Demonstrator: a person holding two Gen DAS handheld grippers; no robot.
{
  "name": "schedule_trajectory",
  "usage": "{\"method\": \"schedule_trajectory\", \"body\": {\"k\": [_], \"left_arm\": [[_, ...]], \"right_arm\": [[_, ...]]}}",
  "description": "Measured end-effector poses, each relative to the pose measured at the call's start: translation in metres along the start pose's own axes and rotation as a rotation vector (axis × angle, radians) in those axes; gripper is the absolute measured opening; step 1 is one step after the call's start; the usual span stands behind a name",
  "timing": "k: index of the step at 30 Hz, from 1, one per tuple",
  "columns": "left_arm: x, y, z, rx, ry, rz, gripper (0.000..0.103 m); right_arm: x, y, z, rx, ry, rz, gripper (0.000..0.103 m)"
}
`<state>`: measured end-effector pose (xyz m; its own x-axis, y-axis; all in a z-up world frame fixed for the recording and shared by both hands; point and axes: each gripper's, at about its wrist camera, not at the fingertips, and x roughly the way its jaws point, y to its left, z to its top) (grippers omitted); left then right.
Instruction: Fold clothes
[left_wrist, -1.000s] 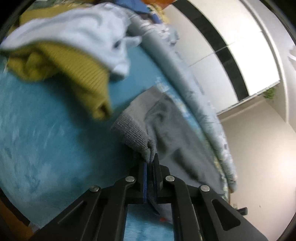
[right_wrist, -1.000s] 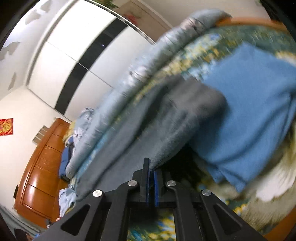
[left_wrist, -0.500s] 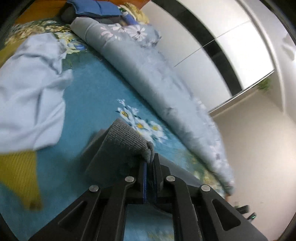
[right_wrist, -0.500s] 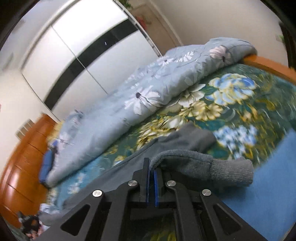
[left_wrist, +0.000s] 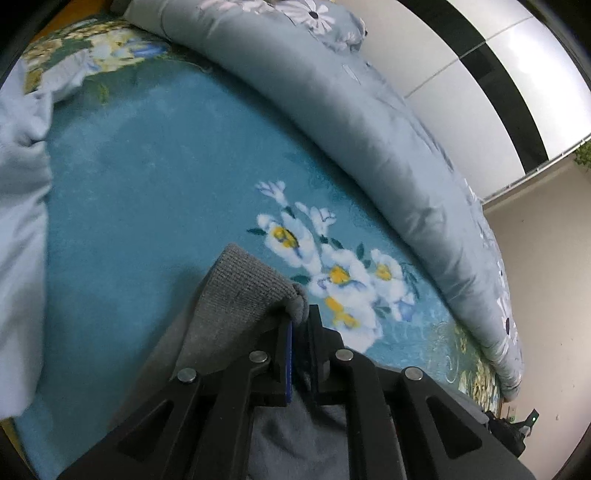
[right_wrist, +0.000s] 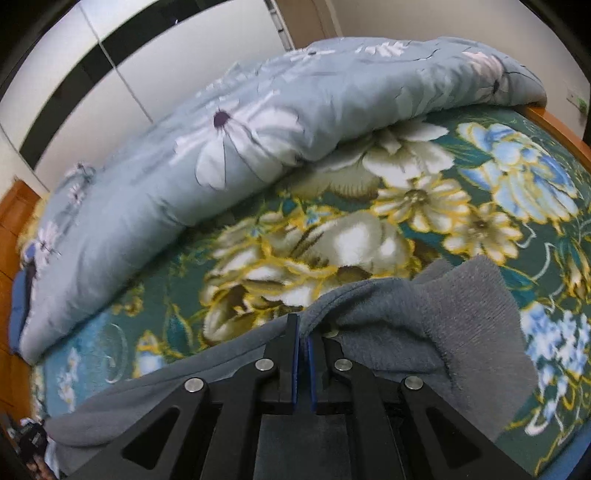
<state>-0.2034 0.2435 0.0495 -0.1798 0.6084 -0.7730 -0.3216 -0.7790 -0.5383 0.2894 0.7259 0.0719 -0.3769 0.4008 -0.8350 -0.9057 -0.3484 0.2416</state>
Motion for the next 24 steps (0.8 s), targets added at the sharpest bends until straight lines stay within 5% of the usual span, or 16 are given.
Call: {"method": "schedule_trajectory", "body": {"k": [4,5,6,8,14,18,24], "left_arm": [[-0.018,-0.018,-0.005,0.091,-0.027,-0.011,0.037],[-0.027,-0.022,-0.007,0.114,-0.049,-0.018,0.046],[-0.037,-0.026,-0.009,0.137,-0.070,-0.025,0.049],[-0.055,-0.032,-0.014,0.175,-0.111,-0.037,0.056],[-0.108,-0.005,-0.039,0.144,-0.191,-0.016,0.063],[-0.112,0.045,-0.072,0.012,-0.175,0.026,0.063],[-0.080,0.091,-0.104,-0.240,-0.096,-0.104,0.063]], "right_arm": [[-0.010,0.005,0.000,-0.054,-0.029,0.026,0.017],[-0.016,0.006,0.000,-0.066,-0.039,0.041,0.034],[-0.025,0.008,-0.001,-0.083,-0.059,0.054,0.062],[-0.044,0.010,-0.003,-0.123,-0.108,0.075,0.074],[-0.108,-0.012,-0.029,-0.105,-0.217,0.112,0.075],[-0.120,-0.048,-0.067,-0.035,-0.205,0.110,0.076],[-0.120,-0.082,-0.102,0.060,-0.175,0.165,0.076]]}}
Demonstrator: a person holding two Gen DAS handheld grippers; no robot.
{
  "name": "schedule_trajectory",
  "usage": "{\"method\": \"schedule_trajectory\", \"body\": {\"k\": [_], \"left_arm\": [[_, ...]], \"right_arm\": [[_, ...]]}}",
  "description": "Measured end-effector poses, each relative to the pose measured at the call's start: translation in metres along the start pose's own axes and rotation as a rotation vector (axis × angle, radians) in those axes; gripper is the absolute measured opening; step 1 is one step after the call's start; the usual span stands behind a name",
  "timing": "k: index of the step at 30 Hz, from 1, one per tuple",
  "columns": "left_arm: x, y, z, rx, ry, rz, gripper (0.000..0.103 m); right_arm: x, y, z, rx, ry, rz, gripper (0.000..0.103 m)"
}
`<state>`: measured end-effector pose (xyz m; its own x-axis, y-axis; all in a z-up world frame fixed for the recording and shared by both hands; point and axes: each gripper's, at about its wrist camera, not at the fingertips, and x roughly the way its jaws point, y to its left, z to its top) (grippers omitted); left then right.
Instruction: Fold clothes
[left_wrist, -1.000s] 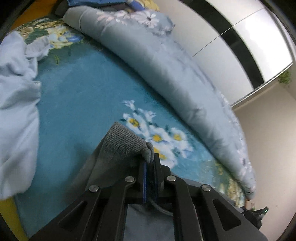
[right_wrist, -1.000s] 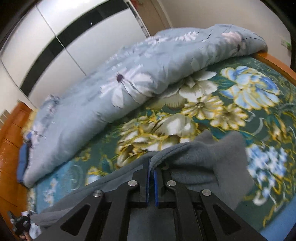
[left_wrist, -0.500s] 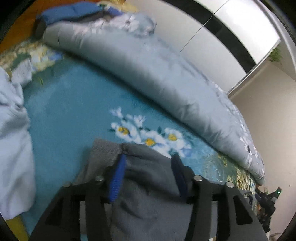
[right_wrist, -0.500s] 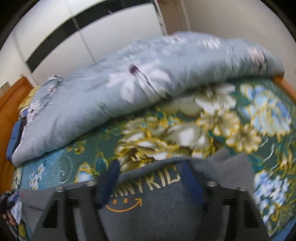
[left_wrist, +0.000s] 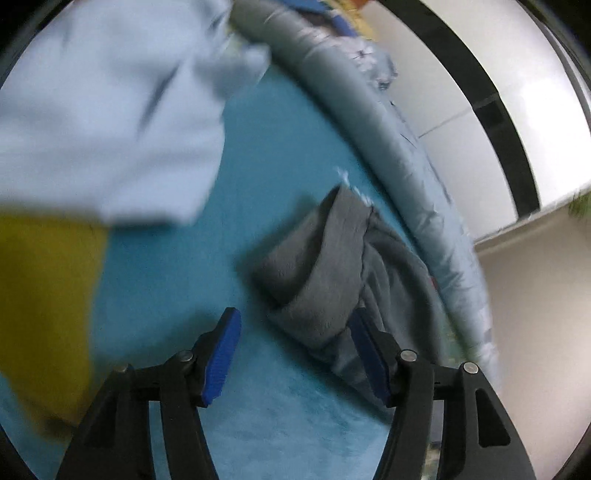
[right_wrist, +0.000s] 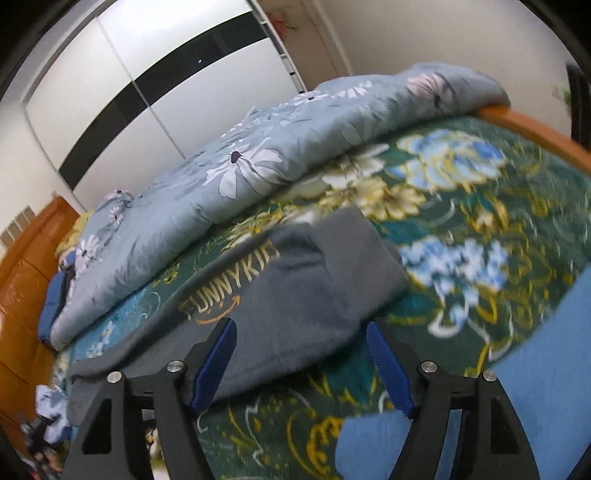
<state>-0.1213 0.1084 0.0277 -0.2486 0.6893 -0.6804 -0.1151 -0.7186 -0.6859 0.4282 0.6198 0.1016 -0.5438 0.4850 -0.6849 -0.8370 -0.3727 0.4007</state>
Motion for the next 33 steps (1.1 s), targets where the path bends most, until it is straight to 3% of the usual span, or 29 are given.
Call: {"method": "schedule_trajectory", "body": {"k": [4,9,10,11,14,17,21,24,28,33], "left_arm": [[0.023,-0.001,-0.002,-0.067,0.004,-0.052,0.063],[0.032,-0.008,0.004,-0.095,-0.075,-0.077,0.062],[0.031,-0.010,0.006,-0.083,-0.095,-0.074,0.039],[0.029,-0.013,0.008,-0.062,-0.112,-0.057,0.024],[0.016,-0.022,0.018,-0.023,-0.154,-0.078,0.017],[-0.006,-0.021,0.026,-0.004,-0.194,-0.112,0.017],[-0.027,-0.003,0.041,0.007,-0.250,-0.057,0.017],[-0.026,0.016,0.045,-0.012,-0.222,-0.036,0.017],[-0.016,0.011,0.035,0.047,-0.173,0.001,0.020],[-0.027,0.010,0.019,0.131,-0.145,0.031,0.038]], "right_arm": [[0.003,-0.005,-0.011,0.020,0.018,0.019,0.076],[0.005,-0.006,-0.020,0.013,0.031,0.022,0.076],[0.006,-0.007,-0.021,0.016,0.032,0.021,0.076],[0.006,-0.009,-0.021,0.021,0.031,0.024,0.076],[0.006,-0.013,-0.021,0.031,0.028,0.033,0.076],[0.006,-0.012,-0.019,0.023,0.032,0.037,0.076],[0.013,-0.013,-0.019,0.021,0.038,0.028,0.077],[0.017,-0.010,-0.016,0.015,0.027,0.031,0.078],[0.021,-0.001,-0.006,-0.010,0.013,0.040,0.078],[0.041,-0.005,0.006,0.018,0.055,-0.009,0.078]]}}
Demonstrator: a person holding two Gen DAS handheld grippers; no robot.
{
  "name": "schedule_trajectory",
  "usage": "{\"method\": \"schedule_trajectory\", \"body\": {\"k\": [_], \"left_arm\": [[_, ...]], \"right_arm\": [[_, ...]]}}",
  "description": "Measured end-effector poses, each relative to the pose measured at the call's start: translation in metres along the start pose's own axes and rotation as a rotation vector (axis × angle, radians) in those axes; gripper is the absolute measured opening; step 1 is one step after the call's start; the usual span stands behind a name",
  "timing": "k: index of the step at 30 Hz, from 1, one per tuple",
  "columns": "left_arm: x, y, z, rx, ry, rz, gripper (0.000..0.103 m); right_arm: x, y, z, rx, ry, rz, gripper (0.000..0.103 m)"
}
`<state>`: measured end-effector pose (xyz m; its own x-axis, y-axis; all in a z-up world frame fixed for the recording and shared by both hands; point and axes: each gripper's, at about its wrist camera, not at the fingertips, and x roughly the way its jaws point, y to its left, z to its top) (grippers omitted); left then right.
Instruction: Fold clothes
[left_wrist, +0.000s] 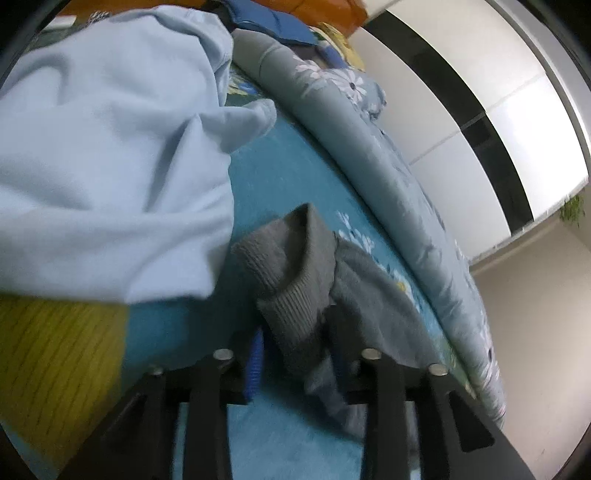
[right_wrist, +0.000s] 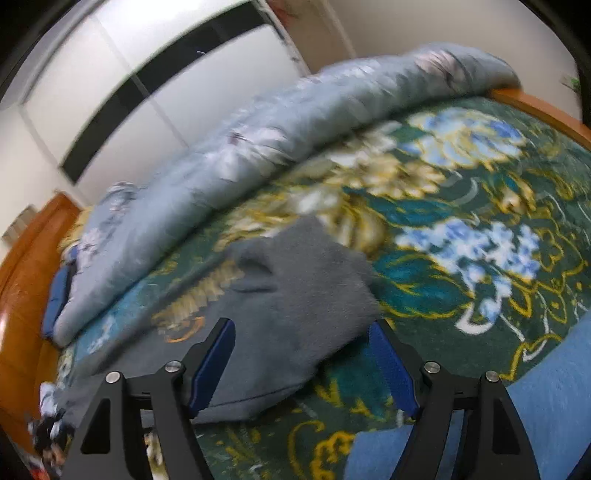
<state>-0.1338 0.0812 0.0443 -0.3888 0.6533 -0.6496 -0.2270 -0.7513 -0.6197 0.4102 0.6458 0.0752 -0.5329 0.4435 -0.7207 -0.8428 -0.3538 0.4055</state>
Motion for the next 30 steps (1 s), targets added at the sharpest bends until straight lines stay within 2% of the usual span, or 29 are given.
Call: {"method": "schedule_trajectory", "body": {"k": [4,7,8,9,10,11,12,15,18,22,26,30], "left_arm": [[-0.024,0.000,-0.020,0.100,0.008,0.018,0.040],[-0.035,-0.007,-0.029,0.160,0.021,0.017,0.040],[-0.038,-0.010,-0.030,0.179,0.023,0.016,0.040],[-0.041,-0.012,-0.030,0.198,0.024,0.015,0.040],[-0.044,-0.014,-0.032,0.214,0.024,0.013,0.040],[-0.046,-0.016,-0.033,0.225,0.025,0.010,0.040],[-0.046,-0.019,-0.033,0.231,0.028,0.004,0.040],[-0.042,-0.033,-0.036,0.236,0.033,-0.018,0.040],[-0.034,-0.042,-0.036,0.246,0.032,-0.029,0.040],[-0.031,-0.046,-0.042,0.265,0.036,-0.031,0.040],[-0.022,-0.044,-0.047,0.253,0.067,-0.026,0.040],[-0.023,-0.045,-0.048,0.262,0.071,-0.017,0.040]], "right_arm": [[0.015,-0.013,0.003,0.076,0.026,0.012,0.078],[0.013,-0.018,0.005,0.159,-0.008,0.049,0.075],[0.011,-0.019,0.005,0.186,-0.015,0.062,0.062],[0.009,-0.020,0.007,0.207,-0.020,0.069,0.041],[0.007,-0.020,0.008,0.222,-0.019,0.073,0.032],[0.006,-0.017,0.010,0.216,-0.013,0.073,0.017],[0.005,-0.014,0.012,0.201,-0.006,0.071,0.010],[-0.002,-0.001,0.022,0.149,-0.006,0.051,0.009],[-0.023,0.012,0.037,0.075,-0.083,0.095,0.009],[-0.037,0.014,0.044,-0.002,-0.136,0.075,0.008],[-0.003,-0.019,0.033,0.081,-0.042,0.036,0.009],[0.015,-0.042,0.022,0.145,-0.008,0.055,0.009]]}}
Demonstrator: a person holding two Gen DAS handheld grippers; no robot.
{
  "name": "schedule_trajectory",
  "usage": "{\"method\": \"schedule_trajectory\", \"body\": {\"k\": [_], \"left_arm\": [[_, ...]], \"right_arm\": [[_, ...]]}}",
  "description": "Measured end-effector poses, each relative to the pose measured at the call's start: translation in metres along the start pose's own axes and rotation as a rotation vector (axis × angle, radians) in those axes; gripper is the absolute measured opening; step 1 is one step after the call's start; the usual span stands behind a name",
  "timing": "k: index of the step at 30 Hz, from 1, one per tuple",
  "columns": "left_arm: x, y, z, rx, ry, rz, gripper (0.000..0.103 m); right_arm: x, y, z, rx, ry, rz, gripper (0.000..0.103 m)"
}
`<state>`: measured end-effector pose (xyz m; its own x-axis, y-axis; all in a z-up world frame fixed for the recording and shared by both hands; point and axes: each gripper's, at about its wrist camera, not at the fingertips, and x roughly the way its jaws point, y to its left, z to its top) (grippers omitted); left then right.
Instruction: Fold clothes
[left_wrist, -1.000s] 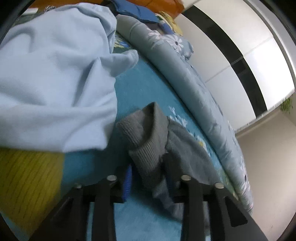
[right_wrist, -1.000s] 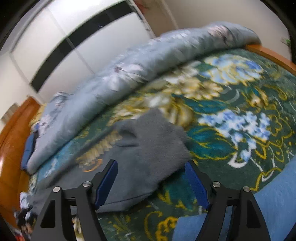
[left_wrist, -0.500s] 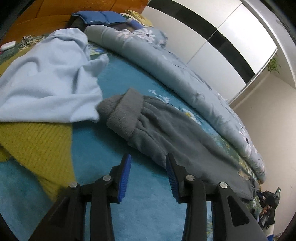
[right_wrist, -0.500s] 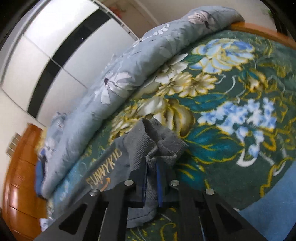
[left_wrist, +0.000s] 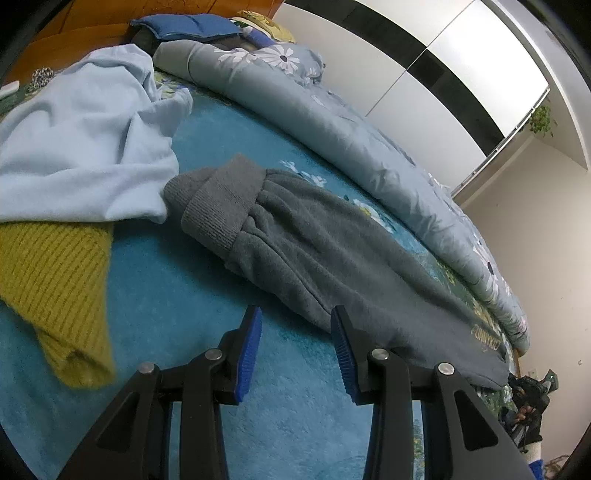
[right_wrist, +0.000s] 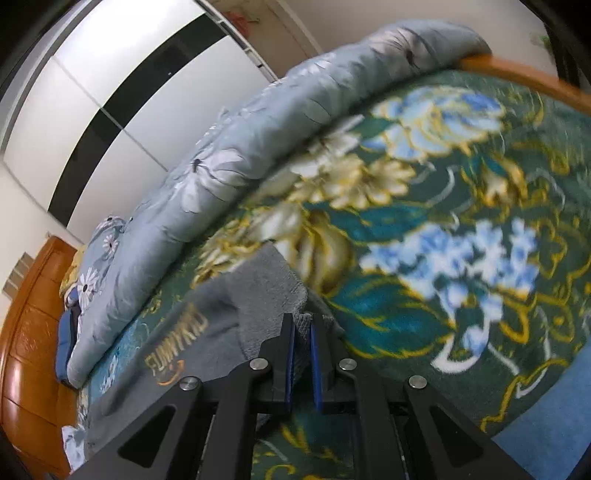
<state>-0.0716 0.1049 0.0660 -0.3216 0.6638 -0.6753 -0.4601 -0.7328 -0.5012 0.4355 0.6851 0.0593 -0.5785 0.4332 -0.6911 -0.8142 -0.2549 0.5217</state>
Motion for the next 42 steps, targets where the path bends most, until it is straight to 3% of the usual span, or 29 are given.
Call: {"method": "schedule_trajectory", "body": {"k": [5,6,8,9,18,20,21,22,26,30,33,37,42], "left_arm": [[0.000,0.000,-0.002,-0.005,0.000,-0.001,0.040],[0.000,0.000,-0.002,-0.008,0.002,-0.002,0.040],[0.002,0.001,-0.004,-0.013,0.009,-0.003,0.040],[0.003,0.001,-0.005,-0.016,0.013,-0.006,0.040],[0.006,-0.002,-0.009,-0.009,0.024,-0.024,0.040],[0.006,0.001,-0.010,-0.017,0.027,-0.027,0.040],[0.006,0.002,-0.010,-0.023,0.028,-0.029,0.040],[0.005,0.004,-0.011,-0.030,0.029,-0.032,0.040],[-0.002,0.009,-0.014,-0.043,0.023,-0.051,0.040],[-0.010,0.018,-0.015,-0.058,0.015,-0.070,0.040],[-0.015,0.031,-0.018,-0.102,0.010,-0.088,0.040],[-0.019,0.046,-0.020,-0.147,0.014,-0.118,0.041],[-0.024,0.054,-0.014,-0.147,0.010,-0.120,0.044]], "right_arm": [[-0.009,0.004,0.000,-0.002,-0.020,0.015,0.016],[-0.011,0.004,-0.001,0.007,-0.018,0.015,0.028],[-0.012,0.001,-0.002,0.027,-0.005,0.012,0.041],[-0.011,0.000,-0.003,0.034,0.001,0.002,0.041],[0.012,-0.008,-0.004,0.123,0.016,0.019,0.041],[0.012,-0.007,-0.004,0.137,0.008,0.030,0.033],[0.011,-0.006,-0.004,0.143,0.000,0.044,0.020],[0.008,-0.004,-0.004,0.148,-0.010,0.064,0.014],[-0.009,0.019,0.003,0.094,-0.047,0.048,0.011],[-0.040,0.082,0.013,-0.087,-0.091,0.005,0.011],[-0.063,0.161,0.008,-0.288,-0.128,-0.024,0.011],[-0.072,0.265,-0.025,-0.531,-0.159,-0.036,0.011],[-0.048,0.369,-0.093,-0.721,-0.115,0.022,0.011]]}}
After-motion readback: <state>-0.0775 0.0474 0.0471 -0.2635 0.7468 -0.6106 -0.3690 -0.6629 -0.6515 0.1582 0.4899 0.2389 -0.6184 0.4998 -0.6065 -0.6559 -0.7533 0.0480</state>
